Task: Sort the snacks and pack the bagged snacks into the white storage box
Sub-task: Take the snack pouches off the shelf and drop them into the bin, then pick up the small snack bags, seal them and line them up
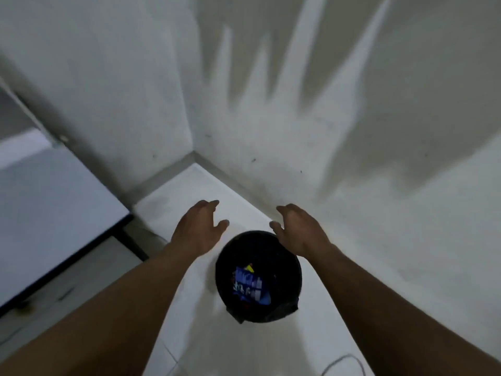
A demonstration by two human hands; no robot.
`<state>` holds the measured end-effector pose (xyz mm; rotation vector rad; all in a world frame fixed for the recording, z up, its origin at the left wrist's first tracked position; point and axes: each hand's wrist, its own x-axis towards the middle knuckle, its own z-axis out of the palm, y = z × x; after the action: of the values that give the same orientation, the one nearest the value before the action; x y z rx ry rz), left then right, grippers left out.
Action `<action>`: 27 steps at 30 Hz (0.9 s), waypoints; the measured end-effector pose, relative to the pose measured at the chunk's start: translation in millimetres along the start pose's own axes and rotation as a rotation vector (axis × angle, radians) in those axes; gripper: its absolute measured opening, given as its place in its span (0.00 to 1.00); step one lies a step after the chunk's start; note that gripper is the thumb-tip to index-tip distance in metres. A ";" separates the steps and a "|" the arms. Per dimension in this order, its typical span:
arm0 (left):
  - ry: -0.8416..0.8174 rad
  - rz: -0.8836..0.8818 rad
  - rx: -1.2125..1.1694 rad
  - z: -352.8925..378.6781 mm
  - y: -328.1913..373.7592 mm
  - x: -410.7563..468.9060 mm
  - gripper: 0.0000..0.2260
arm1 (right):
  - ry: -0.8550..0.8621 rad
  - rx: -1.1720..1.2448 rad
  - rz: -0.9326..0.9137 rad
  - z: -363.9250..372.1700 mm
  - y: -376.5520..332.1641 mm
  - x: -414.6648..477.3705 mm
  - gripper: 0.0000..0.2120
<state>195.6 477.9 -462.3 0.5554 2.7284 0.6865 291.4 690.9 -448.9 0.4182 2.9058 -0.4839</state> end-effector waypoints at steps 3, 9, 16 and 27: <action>0.034 0.017 0.088 -77.5 -1.7 -26.1 0.28 | 0.058 -0.028 -0.060 -57.9 -57.4 -8.0 0.23; 0.196 -0.003 0.148 -232.4 -27.2 -119.6 0.28 | 0.103 -0.081 -0.185 -147.6 -186.8 -50.9 0.27; 0.345 -0.175 0.151 -356.2 -99.1 -268.3 0.30 | 0.130 -0.102 -0.368 -189.3 -344.0 -124.5 0.31; 0.478 -0.532 0.118 -460.4 -242.4 -481.2 0.29 | 0.050 -0.134 -0.678 -150.4 -580.4 -207.6 0.29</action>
<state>391.1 -106.3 -111.8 -0.3665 3.1534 0.5696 296.7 163.7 -95.9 -0.6027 3.0429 -0.3519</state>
